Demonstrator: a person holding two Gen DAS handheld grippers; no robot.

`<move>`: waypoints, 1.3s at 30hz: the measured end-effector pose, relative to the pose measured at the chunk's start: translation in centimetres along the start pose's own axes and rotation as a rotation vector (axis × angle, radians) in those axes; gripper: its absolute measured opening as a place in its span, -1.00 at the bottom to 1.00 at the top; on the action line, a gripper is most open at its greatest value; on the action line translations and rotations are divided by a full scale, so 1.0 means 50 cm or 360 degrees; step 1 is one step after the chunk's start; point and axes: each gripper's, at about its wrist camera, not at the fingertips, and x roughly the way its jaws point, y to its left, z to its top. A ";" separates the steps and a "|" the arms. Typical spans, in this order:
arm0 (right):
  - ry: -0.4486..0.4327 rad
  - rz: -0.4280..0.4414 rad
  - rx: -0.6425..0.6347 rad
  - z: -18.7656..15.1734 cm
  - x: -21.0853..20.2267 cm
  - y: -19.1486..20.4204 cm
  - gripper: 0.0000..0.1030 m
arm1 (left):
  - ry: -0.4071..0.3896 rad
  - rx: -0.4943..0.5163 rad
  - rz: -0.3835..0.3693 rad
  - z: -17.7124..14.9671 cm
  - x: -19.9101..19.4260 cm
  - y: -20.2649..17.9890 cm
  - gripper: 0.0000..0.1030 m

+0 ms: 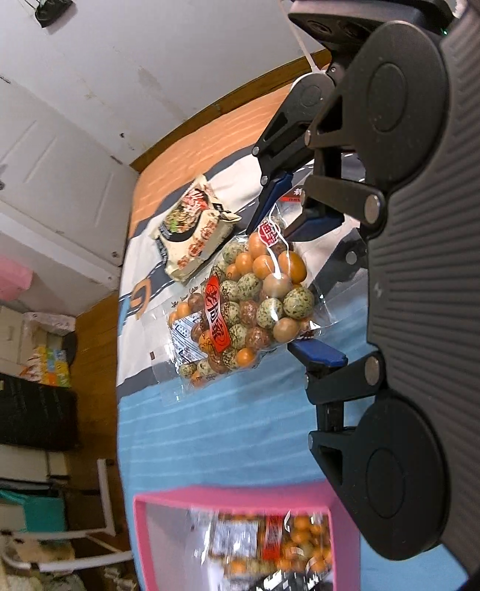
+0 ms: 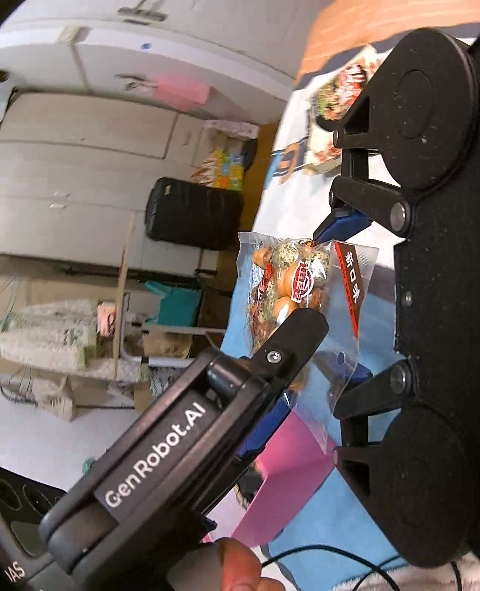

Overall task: Organize snacks
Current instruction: 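Lift and carry the nut bag over the pink box with both tools, then open both tools to drop the nut bag into the pink box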

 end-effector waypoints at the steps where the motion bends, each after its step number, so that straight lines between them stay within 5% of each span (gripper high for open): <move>1: -0.0013 0.0010 -0.0022 0.007 -0.006 0.009 0.33 | -0.0019 -0.0007 0.0012 -0.004 -0.016 0.003 0.09; 8: -0.0079 0.0133 -0.0127 0.065 -0.001 0.071 0.27 | -0.0131 -0.0085 0.0144 -0.017 -0.114 0.047 0.09; 20: -0.0099 0.0482 -0.0193 0.146 0.131 0.203 0.27 | -0.0231 -0.0319 0.0367 -0.012 -0.199 0.250 0.09; 33: 0.0250 0.0783 -0.0198 0.185 0.331 0.303 0.27 | -0.0190 -0.0580 0.0607 -0.016 -0.137 0.458 0.06; 36: 0.0283 0.0798 -0.0191 0.186 0.316 0.304 0.55 | -0.0160 -0.0486 0.0837 -0.022 -0.113 0.449 0.08; 39: 0.0202 0.0772 -0.0217 0.183 0.270 0.286 0.68 | -0.0157 -0.0464 0.0793 -0.027 -0.118 0.440 0.12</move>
